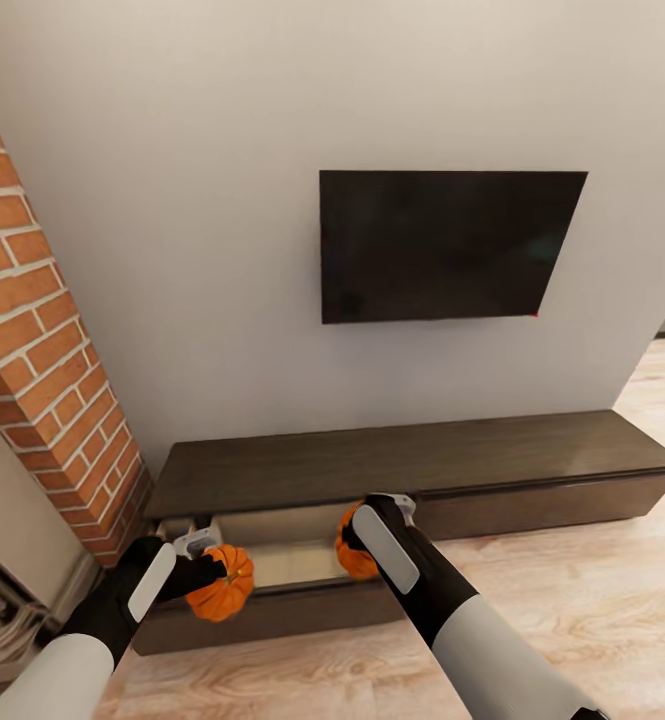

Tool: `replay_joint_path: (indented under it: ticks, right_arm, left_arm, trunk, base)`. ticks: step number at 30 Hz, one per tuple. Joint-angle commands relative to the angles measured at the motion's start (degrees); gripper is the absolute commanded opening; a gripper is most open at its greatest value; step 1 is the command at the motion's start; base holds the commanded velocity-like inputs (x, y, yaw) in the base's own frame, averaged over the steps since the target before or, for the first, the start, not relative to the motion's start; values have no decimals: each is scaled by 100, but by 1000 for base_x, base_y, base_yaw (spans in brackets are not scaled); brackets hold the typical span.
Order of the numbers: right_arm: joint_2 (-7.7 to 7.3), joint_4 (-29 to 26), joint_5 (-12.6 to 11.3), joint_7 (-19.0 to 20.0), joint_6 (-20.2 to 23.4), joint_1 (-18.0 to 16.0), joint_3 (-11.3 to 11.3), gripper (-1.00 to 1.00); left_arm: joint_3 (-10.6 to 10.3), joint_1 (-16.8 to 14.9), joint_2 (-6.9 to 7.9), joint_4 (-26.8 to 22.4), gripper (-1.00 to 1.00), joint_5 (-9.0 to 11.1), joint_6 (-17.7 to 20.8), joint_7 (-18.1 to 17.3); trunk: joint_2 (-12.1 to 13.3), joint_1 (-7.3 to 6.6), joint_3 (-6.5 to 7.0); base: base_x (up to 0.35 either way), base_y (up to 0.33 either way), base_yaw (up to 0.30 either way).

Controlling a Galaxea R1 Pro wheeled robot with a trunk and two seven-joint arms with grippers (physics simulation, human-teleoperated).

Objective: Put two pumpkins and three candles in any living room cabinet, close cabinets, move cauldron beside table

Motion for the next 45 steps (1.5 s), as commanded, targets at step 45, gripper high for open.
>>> replay_joint_path:
  ticks: [45]
  right_arm:
    - [0, 817, 2, 891, -9, -10, -60, -100]
  left_arm:
    - [16, -1, -37, -1, -100, 16, -305, -11]
  trunk:
    - [-321, 176, -143]
  base:
    - [142, 0, 0]
